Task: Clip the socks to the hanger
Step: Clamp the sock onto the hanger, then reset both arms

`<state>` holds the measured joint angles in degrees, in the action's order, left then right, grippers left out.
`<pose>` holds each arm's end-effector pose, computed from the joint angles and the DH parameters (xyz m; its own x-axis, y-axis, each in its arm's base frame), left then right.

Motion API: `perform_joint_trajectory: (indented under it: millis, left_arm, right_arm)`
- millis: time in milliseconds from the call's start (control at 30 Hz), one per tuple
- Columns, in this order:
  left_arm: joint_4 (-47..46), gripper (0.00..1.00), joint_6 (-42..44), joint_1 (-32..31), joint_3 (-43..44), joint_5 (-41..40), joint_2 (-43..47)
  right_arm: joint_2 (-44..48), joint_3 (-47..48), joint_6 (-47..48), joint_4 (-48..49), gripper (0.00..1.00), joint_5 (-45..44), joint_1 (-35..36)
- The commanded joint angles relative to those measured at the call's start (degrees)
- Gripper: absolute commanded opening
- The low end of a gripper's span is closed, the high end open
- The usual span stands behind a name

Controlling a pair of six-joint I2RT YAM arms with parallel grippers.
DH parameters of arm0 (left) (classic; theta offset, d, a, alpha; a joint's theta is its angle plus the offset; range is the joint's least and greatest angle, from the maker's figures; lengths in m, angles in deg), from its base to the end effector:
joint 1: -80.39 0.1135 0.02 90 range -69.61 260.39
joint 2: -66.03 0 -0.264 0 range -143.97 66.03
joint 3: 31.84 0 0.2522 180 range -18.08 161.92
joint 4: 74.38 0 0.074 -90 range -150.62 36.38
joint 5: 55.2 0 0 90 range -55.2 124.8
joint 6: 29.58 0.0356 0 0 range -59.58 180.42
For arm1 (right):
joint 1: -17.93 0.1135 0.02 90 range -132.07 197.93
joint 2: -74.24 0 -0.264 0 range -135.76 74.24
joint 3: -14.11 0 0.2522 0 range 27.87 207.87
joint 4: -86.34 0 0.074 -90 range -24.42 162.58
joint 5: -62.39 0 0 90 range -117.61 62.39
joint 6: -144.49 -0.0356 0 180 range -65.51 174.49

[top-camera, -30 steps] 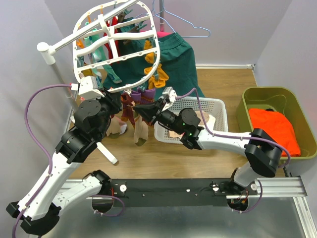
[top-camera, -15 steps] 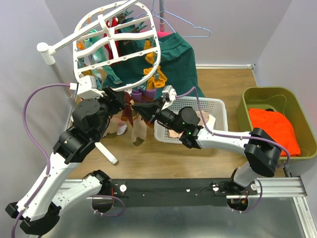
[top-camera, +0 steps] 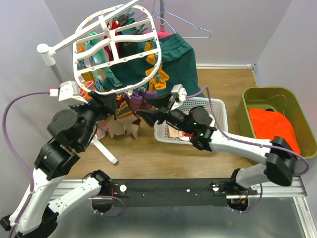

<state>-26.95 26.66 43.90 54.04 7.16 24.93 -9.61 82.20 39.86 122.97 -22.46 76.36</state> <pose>0.0946 -0.0495 0.4598 -0.1166 -0.5261 -0.8424 0.1076 0.8365 -0.5373 0.1736 0.2886 0.3465 -0.0450 0.4073 -0.9122 -0.9106 0.3587 0.2051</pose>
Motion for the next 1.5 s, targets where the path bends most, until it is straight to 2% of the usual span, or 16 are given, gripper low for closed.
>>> perform_joint_trajectory:
  millis: [0,133,300,400,567,800,933,1467]
  left_arm:
    - [0.61,0.76,4.84,0.28,0.66,2.59,6.73]
    - [-0.53,0.75,8.18,0.28,-2.14,1.19,12.88]
    - [-1.15,0.76,12.04,0.28,-5.23,-2.32,22.02]
    - [-1.76,0.76,13.1,0.28,-7.34,-6.01,26.94]
    - [-3.87,0.76,15.74,0.28,-10.85,-11.37,35.8]
    - [-6.6,0.76,14.95,0.19,-14.28,-14.9,44.52]
    - [-6.42,0.76,14.6,0.19,-16.21,-15.6,46.46]
    - [-8.09,0.76,14.77,0.19,-22.02,-20.0,50.33]
  right_arm:
    - [11.31,-2.9,5.05,-14.83,0.81,-5.05,0.19]
    - [20.55,-6.24,9.0,-26.02,0.9,-12.6,0.19]
    - [33.65,-10.9,11.82,-39.46,1.0,-29.03,0.19]
    - [42.7,-14.15,12.44,-44.65,1.0,-38.44,0.1]
    - [58.41,-18.9,13.66,-48.98,1.0,-49.59,0.19]
    - [72.67,-24.79,14.1,-48.55,1.0,-56.21,0.1]
    - [75.15,-25.67,14.19,-48.11,1.0,-56.83,0.19]
    - [74.19,-26.11,16.48,-48.11,1.0,-58.58,0.19]
